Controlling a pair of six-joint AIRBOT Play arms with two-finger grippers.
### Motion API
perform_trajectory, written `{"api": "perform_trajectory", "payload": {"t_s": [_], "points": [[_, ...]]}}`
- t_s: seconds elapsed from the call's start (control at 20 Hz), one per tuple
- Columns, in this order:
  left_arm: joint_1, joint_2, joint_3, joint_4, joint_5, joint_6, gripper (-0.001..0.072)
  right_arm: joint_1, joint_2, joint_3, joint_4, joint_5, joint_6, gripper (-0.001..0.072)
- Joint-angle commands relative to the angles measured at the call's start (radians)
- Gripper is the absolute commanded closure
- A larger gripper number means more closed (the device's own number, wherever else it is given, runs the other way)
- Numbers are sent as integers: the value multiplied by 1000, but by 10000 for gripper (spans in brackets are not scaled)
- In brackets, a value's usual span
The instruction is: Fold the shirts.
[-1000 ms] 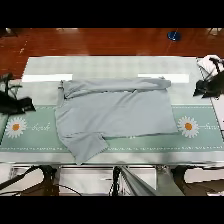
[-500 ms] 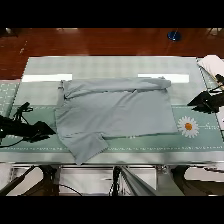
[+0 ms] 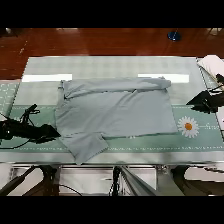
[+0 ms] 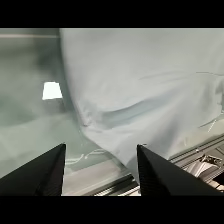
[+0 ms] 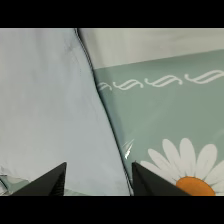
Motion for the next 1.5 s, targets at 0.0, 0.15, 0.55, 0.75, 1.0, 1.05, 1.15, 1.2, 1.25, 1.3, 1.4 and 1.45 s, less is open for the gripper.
{"api": "perform_trajectory", "payload": {"t_s": [0.0, 0.15, 0.55, 0.75, 1.0, 1.05, 1.15, 1.2, 1.25, 1.3, 1.4, 1.45], "points": [[-62, -29, -2, -1, 17, -8, 145, 0, 1, 0, 2, 5, -1, 218], [-117, -71, -2, -1, 29, -33, 145, 0, 1, 0, 2, 9, -1, 218], [-220, -101, -2, -39, 188, -55, 676, 0, 1, 0, 1, 18, 0, 219], [-219, -101, -2, -38, 182, -50, 679, -1, 1, 0, -63, 43, 31, 219], [-219, -101, -2, -38, 181, -50, 678, -1, 1, -3, -231, 95, 93, 214], [-219, -101, -2, -36, 182, -50, 678, -1, 1, -14, -215, 96, 90, 152], [-219, -101, -2, -35, 182, -40, 678, 1, 1, -54, -209, 91, 78, 119], [-219, -101, -2, -35, 182, -38, 678, 1, 1, -80, -209, 80, 78, 120], [-219, -101, -2, -35, 182, -37, 678, 2, 1, -106, -208, 74, 78, 120], [-219, -101, -2, -35, 182, -32, 678, 2, 1, -132, -205, 72, 78, 120], [-219, -101, -2, -35, 183, -24, 678, 2, 1, -168, -198, 53, 79, 122], [-219, -101, -2, -35, 183, -24, 678, 2, 1, -180, -194, 45, 79, 123]]}}
